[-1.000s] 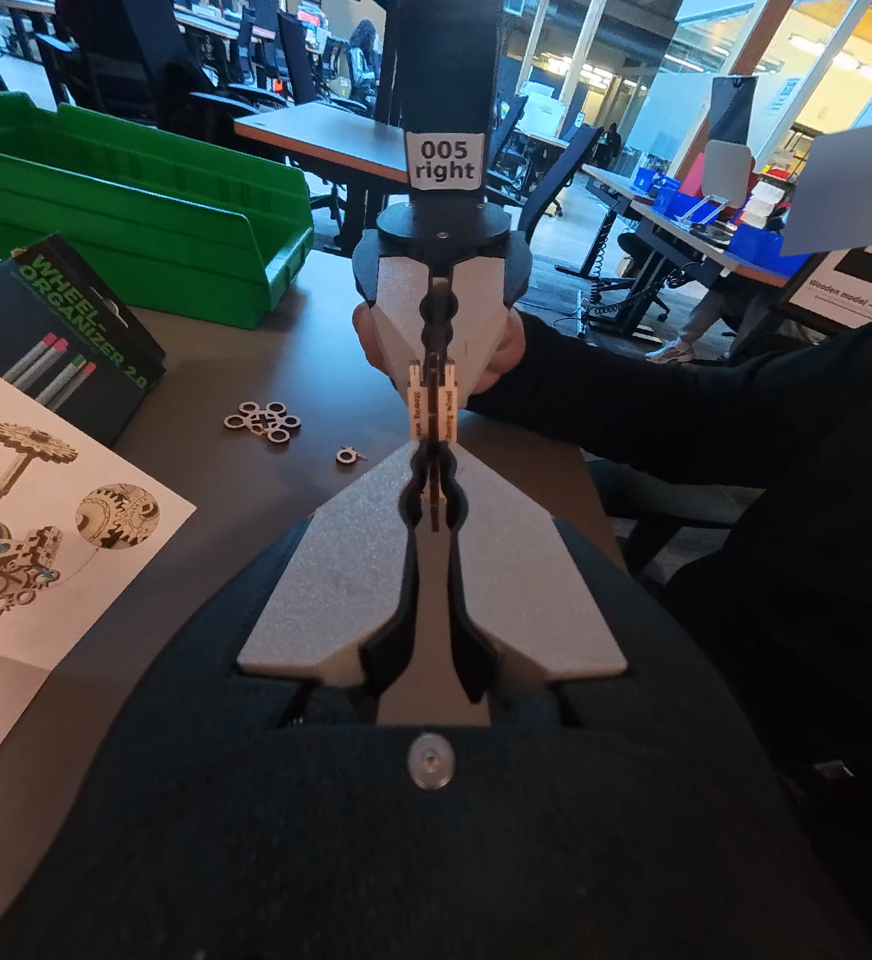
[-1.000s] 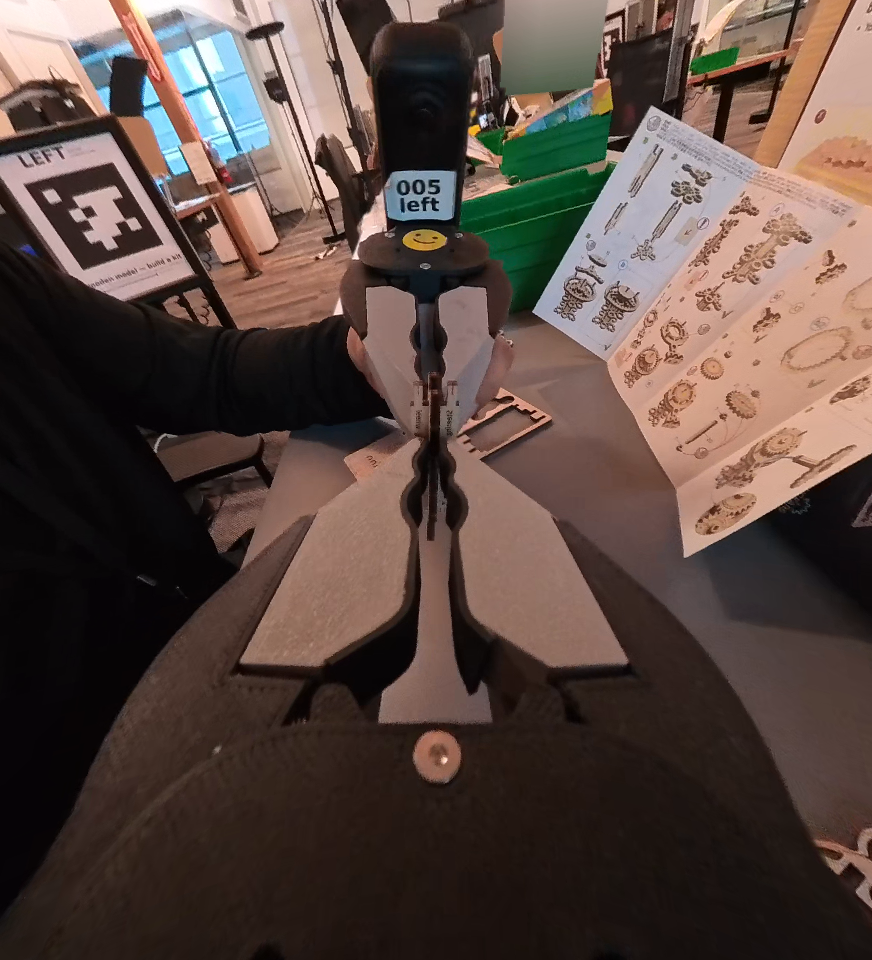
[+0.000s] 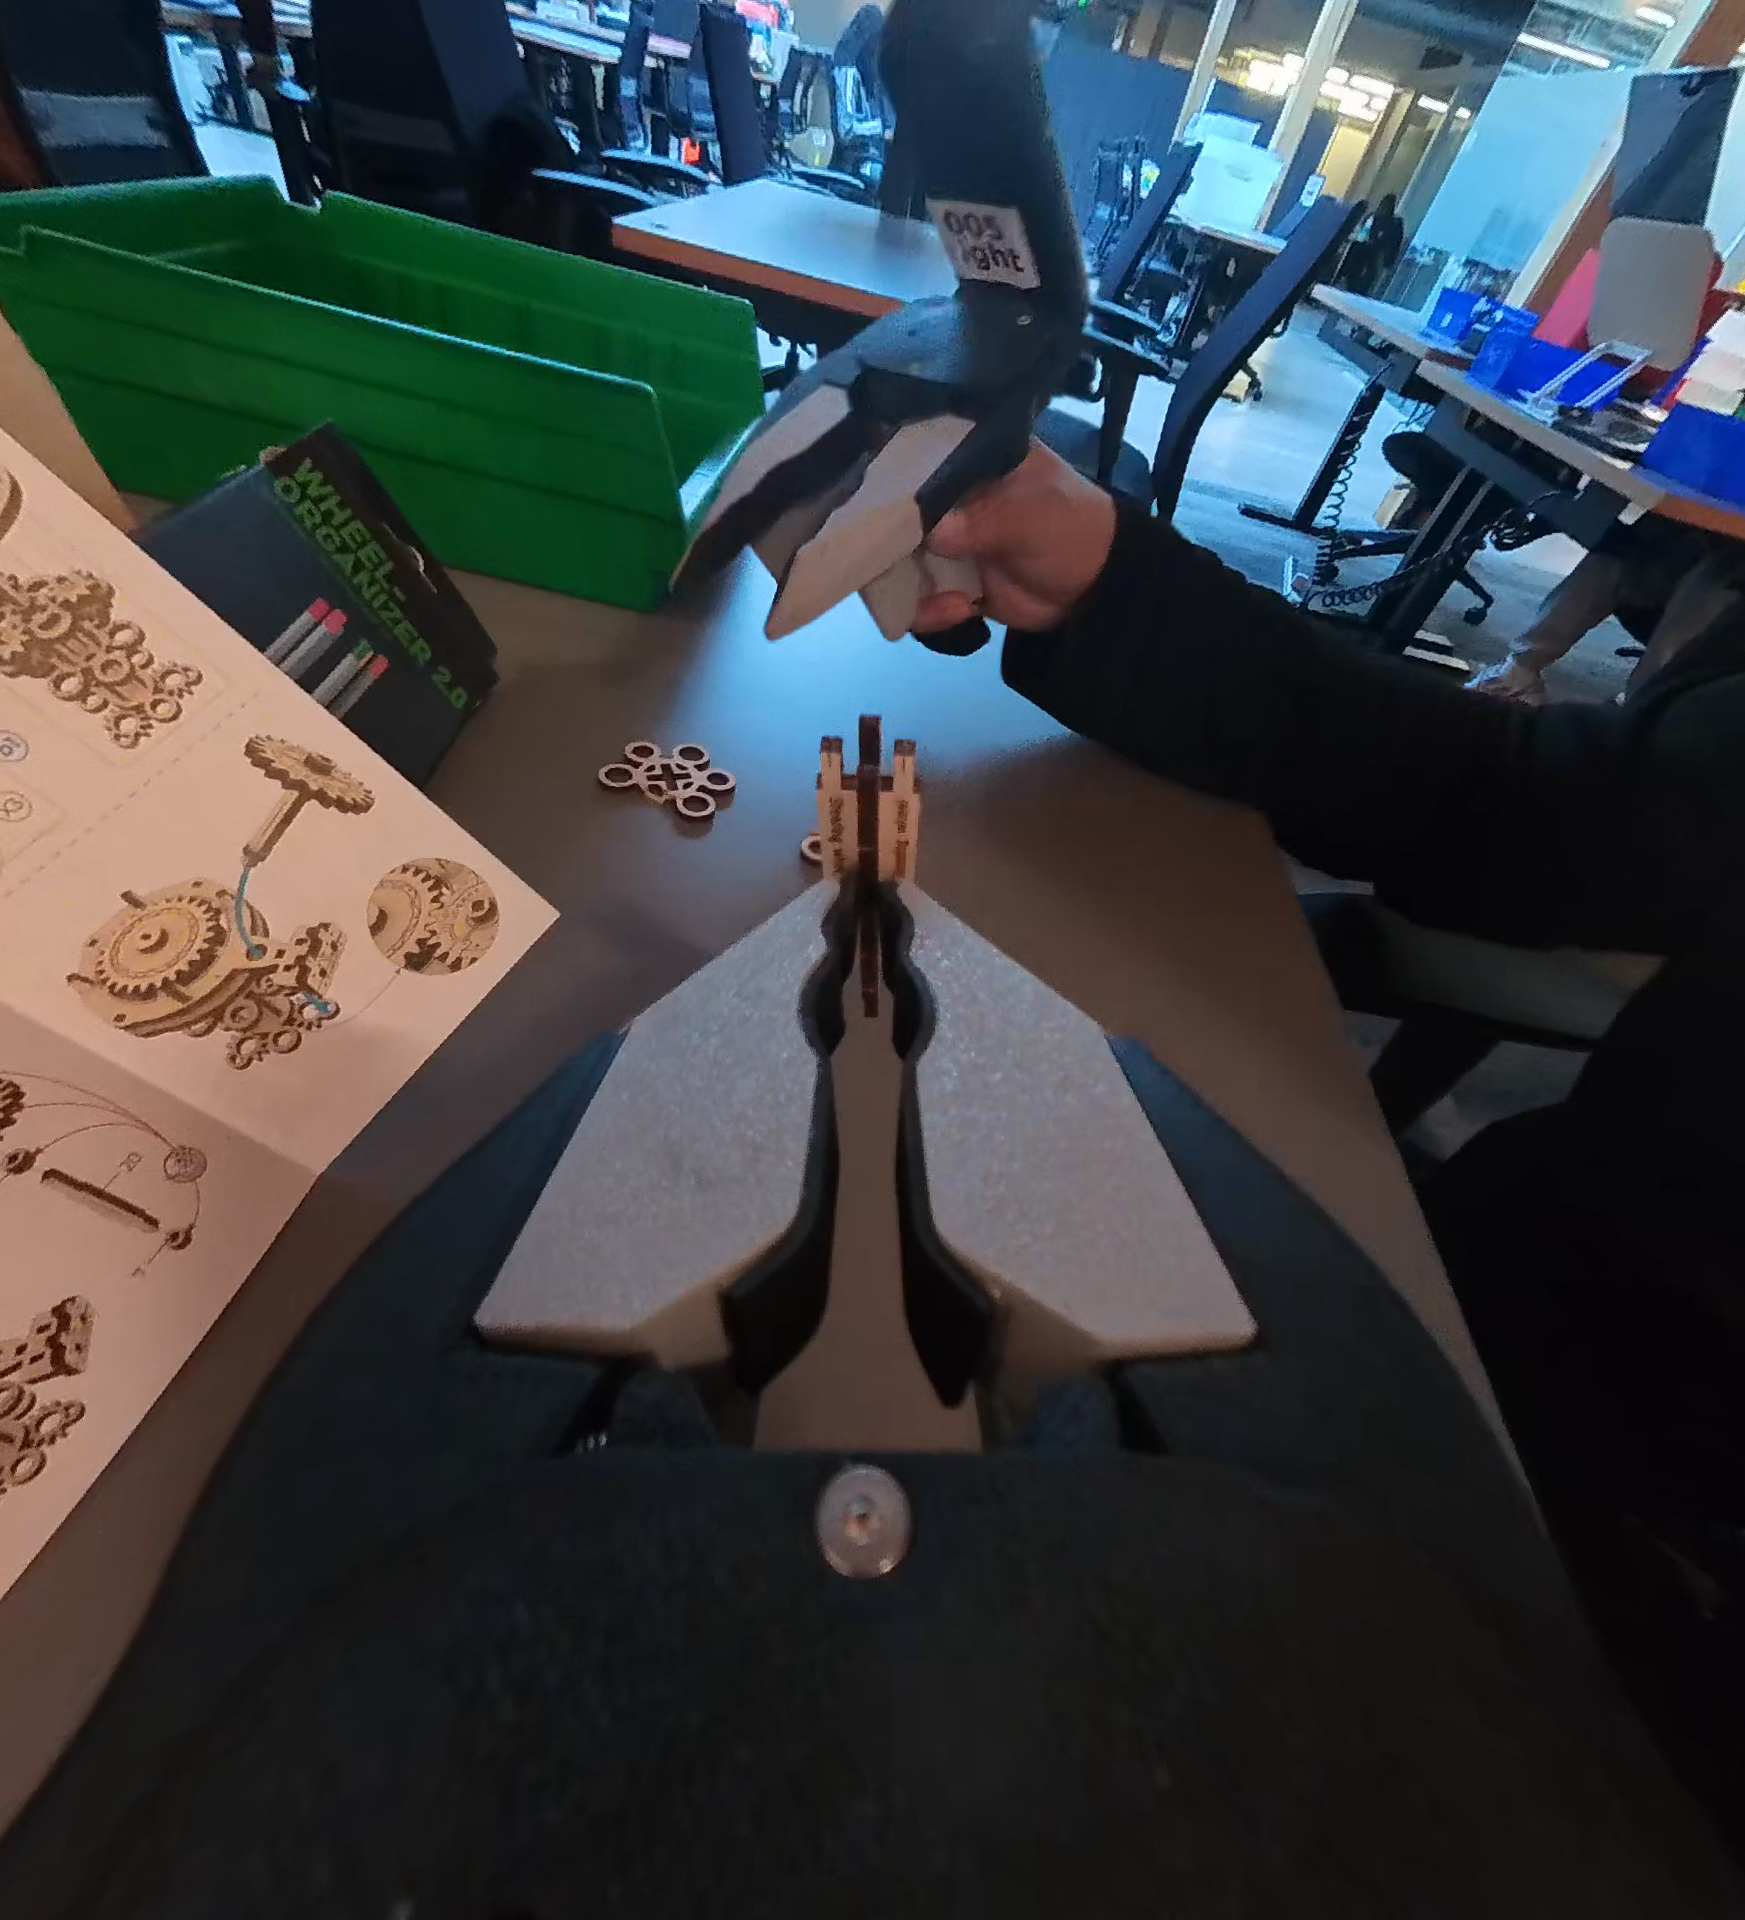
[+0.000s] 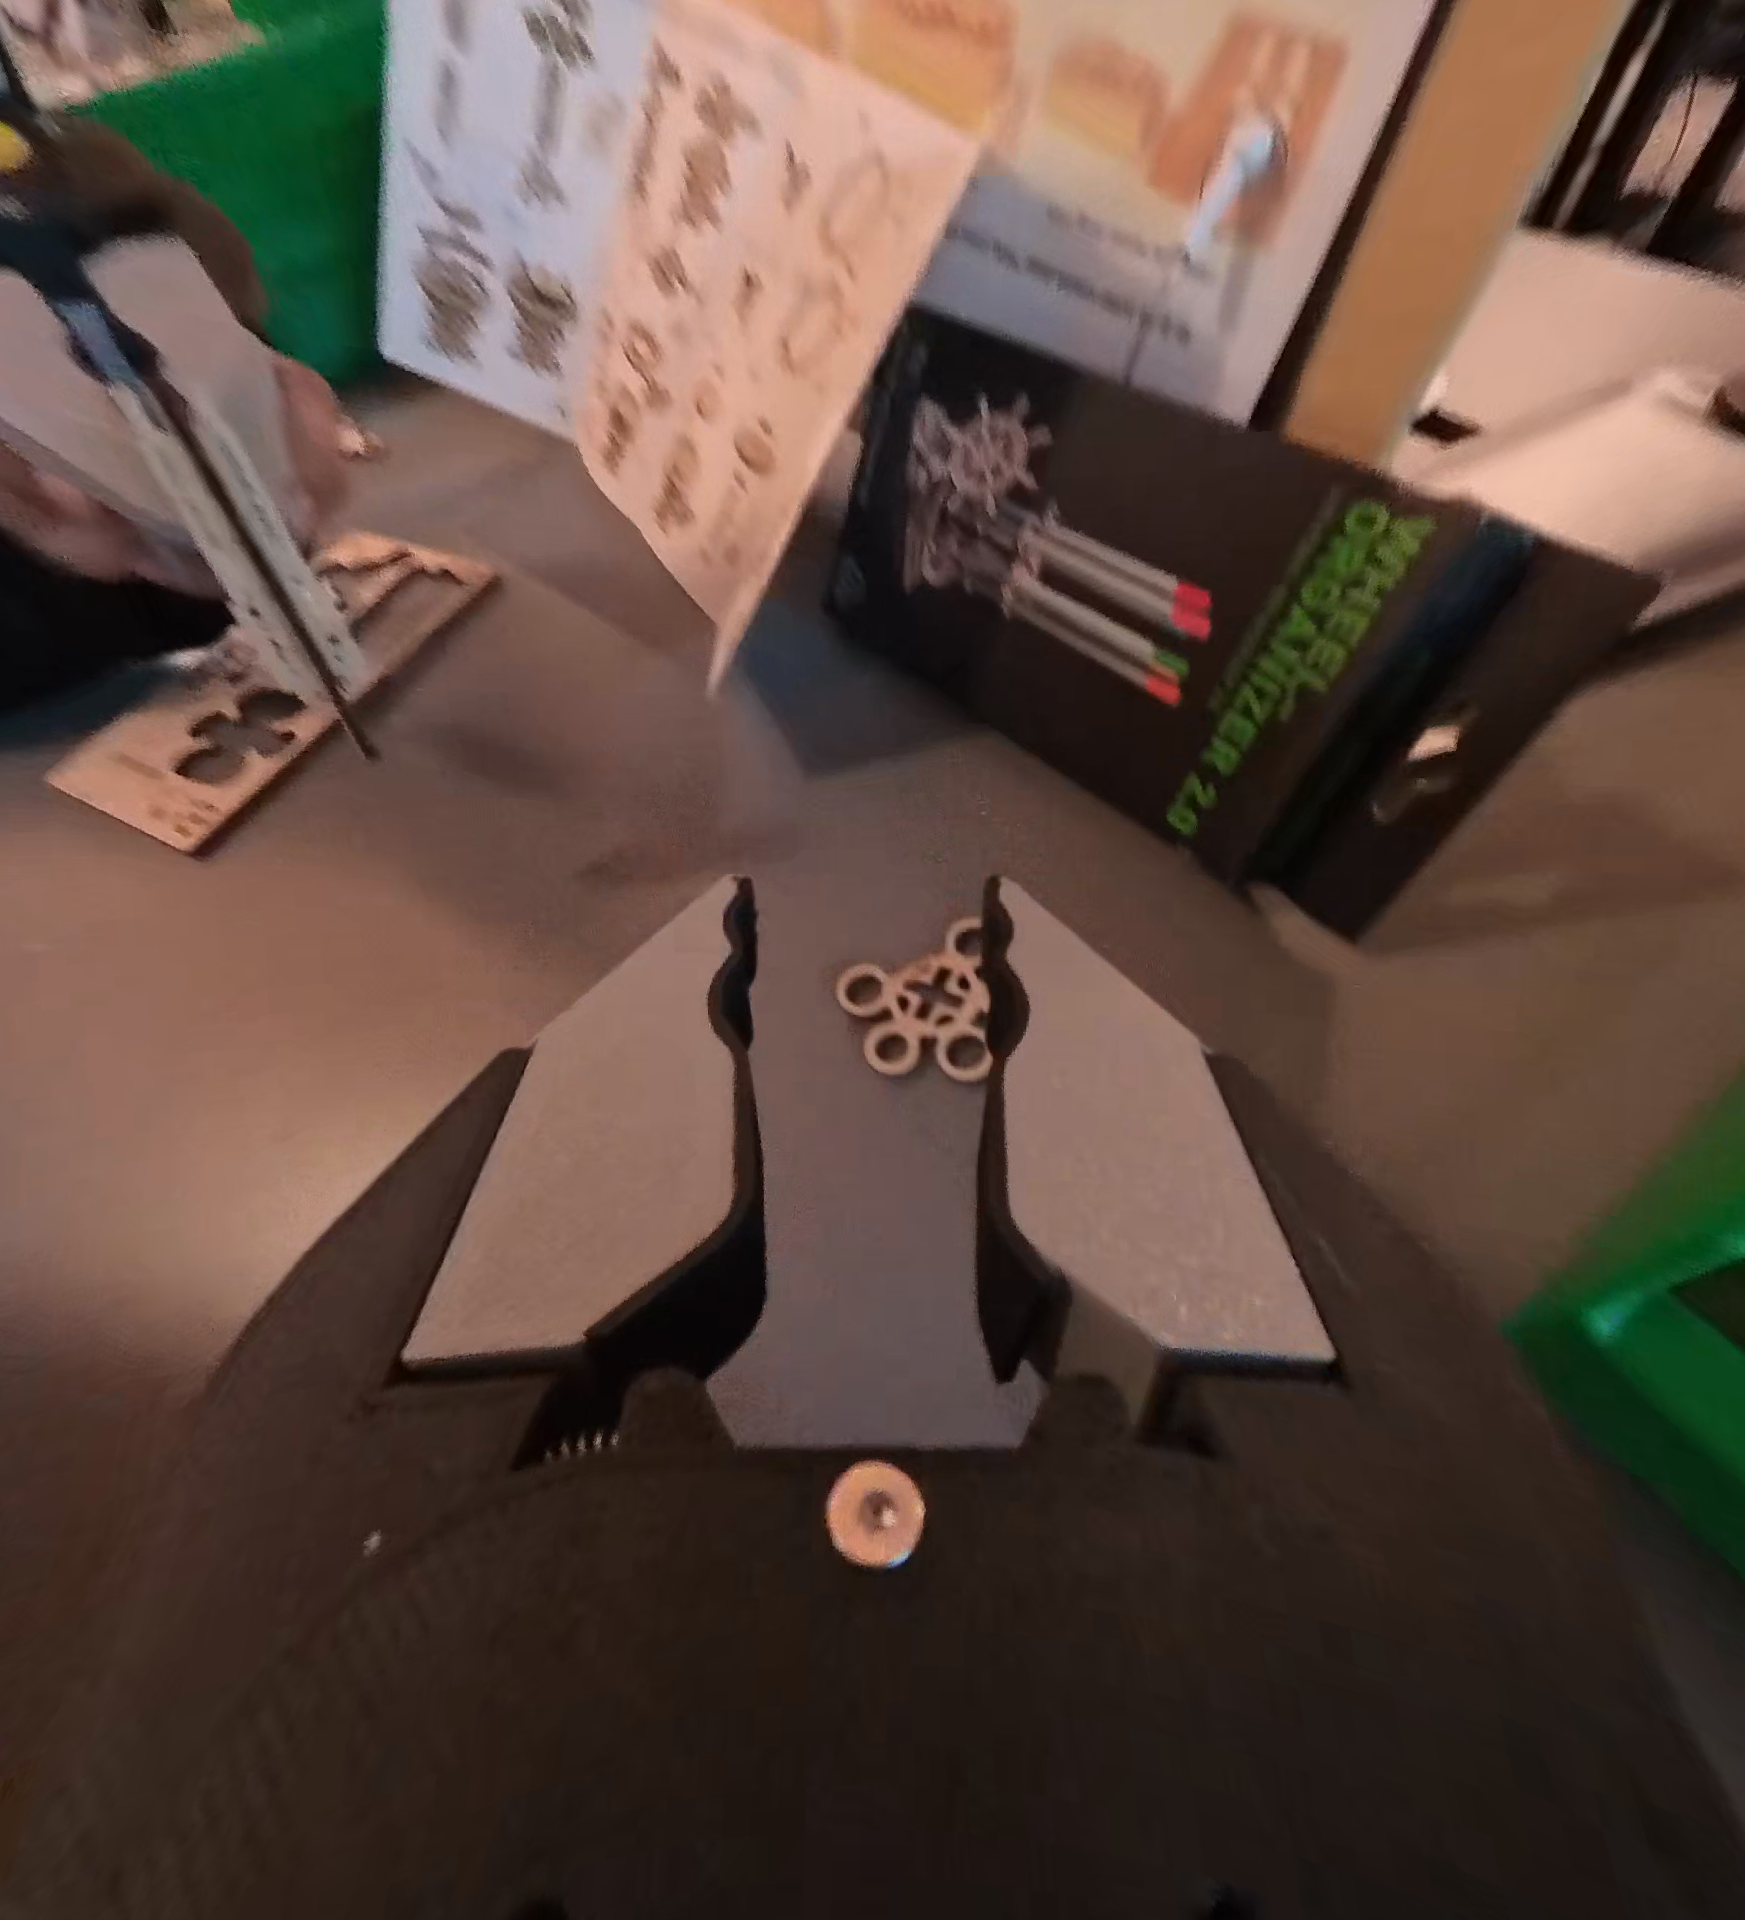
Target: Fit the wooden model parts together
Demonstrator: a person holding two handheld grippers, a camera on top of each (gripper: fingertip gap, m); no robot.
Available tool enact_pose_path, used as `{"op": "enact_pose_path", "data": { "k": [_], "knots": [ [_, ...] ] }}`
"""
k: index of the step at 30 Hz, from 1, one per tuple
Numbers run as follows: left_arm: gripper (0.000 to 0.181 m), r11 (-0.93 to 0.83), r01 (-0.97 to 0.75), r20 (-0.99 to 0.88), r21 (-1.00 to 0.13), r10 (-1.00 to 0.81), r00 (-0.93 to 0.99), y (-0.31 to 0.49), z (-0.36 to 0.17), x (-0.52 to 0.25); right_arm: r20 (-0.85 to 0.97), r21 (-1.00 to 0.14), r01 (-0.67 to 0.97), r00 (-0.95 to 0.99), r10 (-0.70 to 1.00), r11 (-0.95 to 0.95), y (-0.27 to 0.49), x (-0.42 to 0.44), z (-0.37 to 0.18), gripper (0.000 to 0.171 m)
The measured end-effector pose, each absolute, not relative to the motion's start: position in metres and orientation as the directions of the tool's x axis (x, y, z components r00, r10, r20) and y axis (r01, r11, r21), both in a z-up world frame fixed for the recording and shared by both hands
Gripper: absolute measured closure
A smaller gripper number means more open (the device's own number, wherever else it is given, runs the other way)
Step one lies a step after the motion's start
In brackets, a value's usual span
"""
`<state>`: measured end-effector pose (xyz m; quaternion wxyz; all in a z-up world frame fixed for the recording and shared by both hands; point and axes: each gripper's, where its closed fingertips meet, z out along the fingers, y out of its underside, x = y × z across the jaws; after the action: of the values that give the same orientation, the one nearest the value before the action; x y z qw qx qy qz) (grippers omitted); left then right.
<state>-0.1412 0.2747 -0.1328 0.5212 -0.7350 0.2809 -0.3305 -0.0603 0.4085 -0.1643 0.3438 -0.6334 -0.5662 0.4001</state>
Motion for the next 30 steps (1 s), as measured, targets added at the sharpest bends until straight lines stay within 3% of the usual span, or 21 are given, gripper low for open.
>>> {"op": "enact_pose_path", "data": {
  "k": [7, 11, 18, 30],
  "knots": [
    [0.181, -0.321, -0.066, 0.210, -0.945, -0.747, 0.631, 0.278, -0.140, -0.141, -0.031, -0.780, 0.621, 0.074, 0.997, -0.071, 0.420, -0.055, -0.213, 0.120],
    [0.181, -0.327, -0.054, 0.220, -0.944, -0.741, 0.634, 0.279, -0.142, -0.138, -0.033, -0.754, 0.652, 0.079, 0.996, -0.077, 0.419, -0.059, -0.225, 0.116],
    [0.181, -0.323, -0.041, 0.224, -0.946, -0.736, 0.639, 0.278, -0.145, -0.130, 0.009, -0.723, 0.686, 0.128, 0.992, -0.082, 0.425, -0.059, -0.236, 0.093],
    [0.181, -0.293, 0.027, 0.240, -0.956, -0.724, 0.646, 0.282, -0.142, -0.118, 0.023, -0.722, 0.688, 0.131, 0.991, -0.074, 0.425, -0.063, -0.236, 0.096]
  ]
}}
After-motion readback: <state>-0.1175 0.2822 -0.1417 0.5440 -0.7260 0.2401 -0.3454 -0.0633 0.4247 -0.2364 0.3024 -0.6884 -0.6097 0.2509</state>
